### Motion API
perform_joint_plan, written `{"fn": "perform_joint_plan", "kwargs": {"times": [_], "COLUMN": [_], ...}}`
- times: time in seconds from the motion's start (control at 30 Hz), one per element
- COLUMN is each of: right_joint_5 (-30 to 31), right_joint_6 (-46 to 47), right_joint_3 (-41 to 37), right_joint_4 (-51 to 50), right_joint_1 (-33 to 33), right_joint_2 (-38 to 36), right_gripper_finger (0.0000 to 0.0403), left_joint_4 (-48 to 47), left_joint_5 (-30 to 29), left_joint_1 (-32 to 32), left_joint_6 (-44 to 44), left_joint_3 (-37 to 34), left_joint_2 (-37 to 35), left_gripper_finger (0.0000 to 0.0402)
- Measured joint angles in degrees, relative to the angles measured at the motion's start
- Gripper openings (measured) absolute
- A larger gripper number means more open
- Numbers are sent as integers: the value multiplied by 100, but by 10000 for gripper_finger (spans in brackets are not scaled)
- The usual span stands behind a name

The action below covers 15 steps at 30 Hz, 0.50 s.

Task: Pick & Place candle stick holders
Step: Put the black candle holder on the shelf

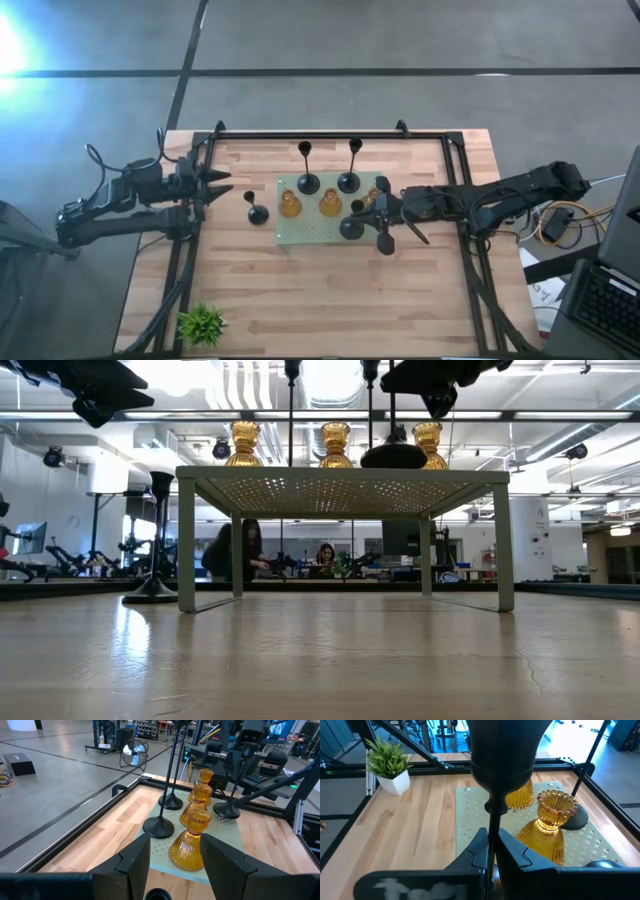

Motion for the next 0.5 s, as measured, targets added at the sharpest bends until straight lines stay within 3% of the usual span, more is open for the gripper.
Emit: {"fn": "perform_joint_plan", "kwargs": {"times": [0.5], "right_joint_5": [-131], "right_joint_6": [-50], "right_joint_3": [-53], "right_joint_4": [115], "right_joint_1": [-97], "right_joint_2": [195], "right_gripper_finger": [11], "left_joint_4": [-16], "left_joint_5": [-7], "left_joint_1": [1], "left_joint_6": [1], "left_joint_3": [0], "left_joint_2": [0], "left_gripper_finger": [177]}}
